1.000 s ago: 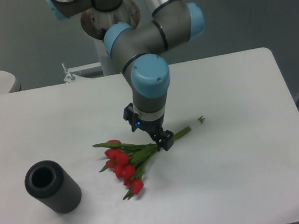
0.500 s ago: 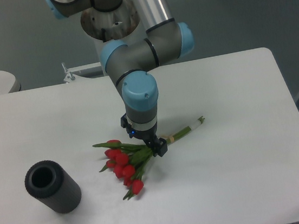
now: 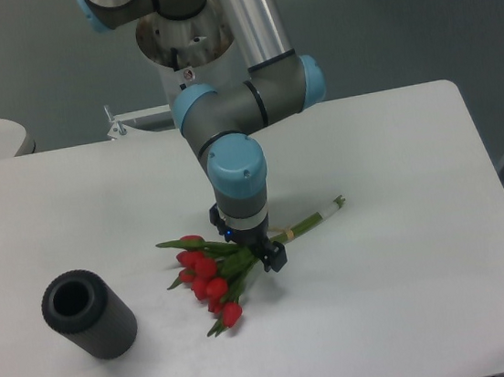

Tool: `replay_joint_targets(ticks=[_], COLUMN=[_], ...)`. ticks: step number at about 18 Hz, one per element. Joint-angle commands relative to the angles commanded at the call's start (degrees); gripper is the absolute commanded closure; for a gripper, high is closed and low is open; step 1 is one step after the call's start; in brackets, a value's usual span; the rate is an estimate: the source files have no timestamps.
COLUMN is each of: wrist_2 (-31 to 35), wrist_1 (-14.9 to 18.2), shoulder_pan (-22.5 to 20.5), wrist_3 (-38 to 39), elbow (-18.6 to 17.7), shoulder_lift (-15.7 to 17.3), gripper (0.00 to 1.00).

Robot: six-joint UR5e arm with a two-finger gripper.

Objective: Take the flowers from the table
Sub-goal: 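Close the gripper around the tulip stems, then lift the red tulip bunch up off the table by the stems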

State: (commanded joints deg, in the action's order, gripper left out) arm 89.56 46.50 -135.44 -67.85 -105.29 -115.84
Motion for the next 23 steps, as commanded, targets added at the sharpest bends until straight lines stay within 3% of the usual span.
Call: replay_joint_targets(ticks=[8, 13, 16, 19, 23], wrist_2=[0.00, 0.00, 0.00, 0.00, 0.00], wrist_1=[-0.27, -0.18, -0.01, -0.01, 0.08], shoulder_pan=[0.09, 0.09, 0.09, 0.00, 0.00], wrist_3=[-0.09, -0.53, -0.70, -0.70, -0.79], elbow=[-0.26, 0.00, 0.18, 0.70, 0.88], shoulder_lift=[-0.35, -0.62, -0.44, -0.18, -0.09], gripper=[0.01, 0.42, 0.59, 0.67, 0.68])
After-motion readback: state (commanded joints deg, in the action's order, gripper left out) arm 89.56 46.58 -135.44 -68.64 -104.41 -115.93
